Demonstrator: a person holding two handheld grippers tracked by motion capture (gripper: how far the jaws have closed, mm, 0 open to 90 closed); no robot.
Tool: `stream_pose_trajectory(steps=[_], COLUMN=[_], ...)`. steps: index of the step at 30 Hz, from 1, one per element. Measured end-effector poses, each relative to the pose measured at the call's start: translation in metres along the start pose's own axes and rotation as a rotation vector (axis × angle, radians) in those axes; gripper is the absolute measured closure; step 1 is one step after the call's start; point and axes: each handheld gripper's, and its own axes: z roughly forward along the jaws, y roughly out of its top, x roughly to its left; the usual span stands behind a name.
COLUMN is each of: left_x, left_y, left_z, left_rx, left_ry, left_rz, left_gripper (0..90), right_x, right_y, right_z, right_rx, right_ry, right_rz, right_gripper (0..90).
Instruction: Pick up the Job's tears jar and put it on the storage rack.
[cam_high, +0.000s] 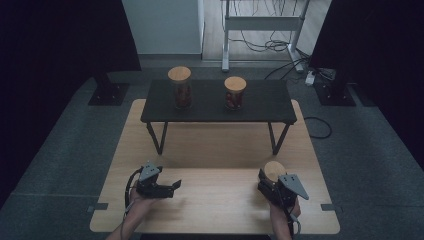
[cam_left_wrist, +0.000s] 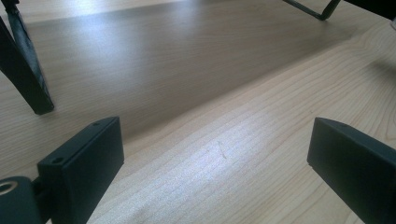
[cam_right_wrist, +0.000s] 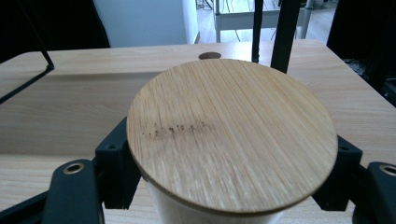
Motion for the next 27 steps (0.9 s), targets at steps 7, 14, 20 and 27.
stream_pose_trajectory(steps=[7,14,20,27], left_x=[0.0002,-0.0002,0.0002,0.0], left_y=[-0.0001,-0.0001,-0.0001,-0.0001], left_z=[0.0007,0.0009,0.0013,0.0015], left_rx=[0.003,0.005,0.007,0.008], left_ry=[0.0,-0.001,-0.002,-0.001], left_rz=[0.0,0.001,0.001,0.001], left_gripper=[3.3,3.3,3.3,3.3], right_x=[-0.0015,-0.0018,-0.0007,-0.0007], right_y=[0.001,0.0018,0.0035,0.0042], right_z=[-0.0028,-0.0056,-0.0072,-0.0086], right_rx=[-0.011,-0.025,-0.027,-0.033], right_ry=[0.009,0.017,0.019,0.025], right_rz=[0.01,0.017,0.019,0.023], right_gripper=[25.4,25.4,25.4,25.4])
